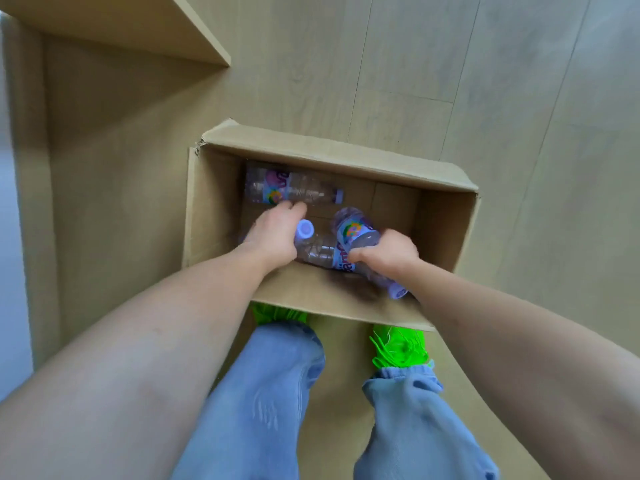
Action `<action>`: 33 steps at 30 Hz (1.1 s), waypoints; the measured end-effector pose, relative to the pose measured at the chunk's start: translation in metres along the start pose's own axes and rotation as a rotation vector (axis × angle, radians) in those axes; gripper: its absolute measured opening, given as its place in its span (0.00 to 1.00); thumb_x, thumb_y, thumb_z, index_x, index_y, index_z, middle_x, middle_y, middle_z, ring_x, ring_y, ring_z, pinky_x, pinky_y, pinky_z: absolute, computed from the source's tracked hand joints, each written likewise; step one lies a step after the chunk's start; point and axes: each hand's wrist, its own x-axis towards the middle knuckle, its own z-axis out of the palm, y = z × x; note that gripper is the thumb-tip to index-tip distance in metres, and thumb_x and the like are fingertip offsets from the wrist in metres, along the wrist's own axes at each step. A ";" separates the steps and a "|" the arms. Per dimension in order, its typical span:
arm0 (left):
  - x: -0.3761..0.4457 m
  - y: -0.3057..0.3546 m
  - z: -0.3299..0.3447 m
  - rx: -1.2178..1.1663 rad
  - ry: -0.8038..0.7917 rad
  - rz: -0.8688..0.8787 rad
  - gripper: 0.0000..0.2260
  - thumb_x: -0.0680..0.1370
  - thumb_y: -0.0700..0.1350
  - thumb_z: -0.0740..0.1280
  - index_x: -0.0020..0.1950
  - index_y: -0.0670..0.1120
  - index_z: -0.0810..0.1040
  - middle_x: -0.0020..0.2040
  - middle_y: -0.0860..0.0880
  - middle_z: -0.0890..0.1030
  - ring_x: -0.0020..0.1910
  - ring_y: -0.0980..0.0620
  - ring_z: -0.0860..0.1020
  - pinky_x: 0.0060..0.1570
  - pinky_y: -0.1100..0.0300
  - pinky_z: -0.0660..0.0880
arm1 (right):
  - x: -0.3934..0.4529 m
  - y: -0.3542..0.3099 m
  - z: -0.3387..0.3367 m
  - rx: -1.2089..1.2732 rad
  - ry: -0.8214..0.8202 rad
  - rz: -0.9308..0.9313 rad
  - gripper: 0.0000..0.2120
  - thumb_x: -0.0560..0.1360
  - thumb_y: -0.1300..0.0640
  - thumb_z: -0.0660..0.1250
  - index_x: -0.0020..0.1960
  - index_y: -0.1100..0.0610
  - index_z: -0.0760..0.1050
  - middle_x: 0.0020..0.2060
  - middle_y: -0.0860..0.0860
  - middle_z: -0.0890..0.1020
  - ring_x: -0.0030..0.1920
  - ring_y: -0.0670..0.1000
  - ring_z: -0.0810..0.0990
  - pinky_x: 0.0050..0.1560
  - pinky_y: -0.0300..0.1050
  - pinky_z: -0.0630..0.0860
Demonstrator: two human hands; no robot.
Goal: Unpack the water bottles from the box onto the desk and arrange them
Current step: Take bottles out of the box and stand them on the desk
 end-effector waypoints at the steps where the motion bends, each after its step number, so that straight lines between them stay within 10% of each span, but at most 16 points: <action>1: -0.011 0.000 -0.009 -0.046 0.031 -0.012 0.17 0.67 0.38 0.70 0.51 0.49 0.68 0.49 0.46 0.71 0.46 0.38 0.75 0.40 0.52 0.70 | -0.014 0.002 -0.003 0.036 -0.013 0.017 0.26 0.57 0.38 0.76 0.47 0.54 0.80 0.41 0.51 0.83 0.43 0.54 0.82 0.37 0.42 0.74; 33: -0.544 0.190 -0.496 -0.517 1.036 -0.169 0.24 0.54 0.43 0.77 0.43 0.51 0.67 0.39 0.53 0.72 0.34 0.53 0.69 0.29 0.62 0.64 | -0.629 -0.182 -0.321 0.207 0.079 -0.681 0.30 0.56 0.40 0.77 0.47 0.60 0.78 0.31 0.53 0.82 0.29 0.52 0.81 0.32 0.41 0.76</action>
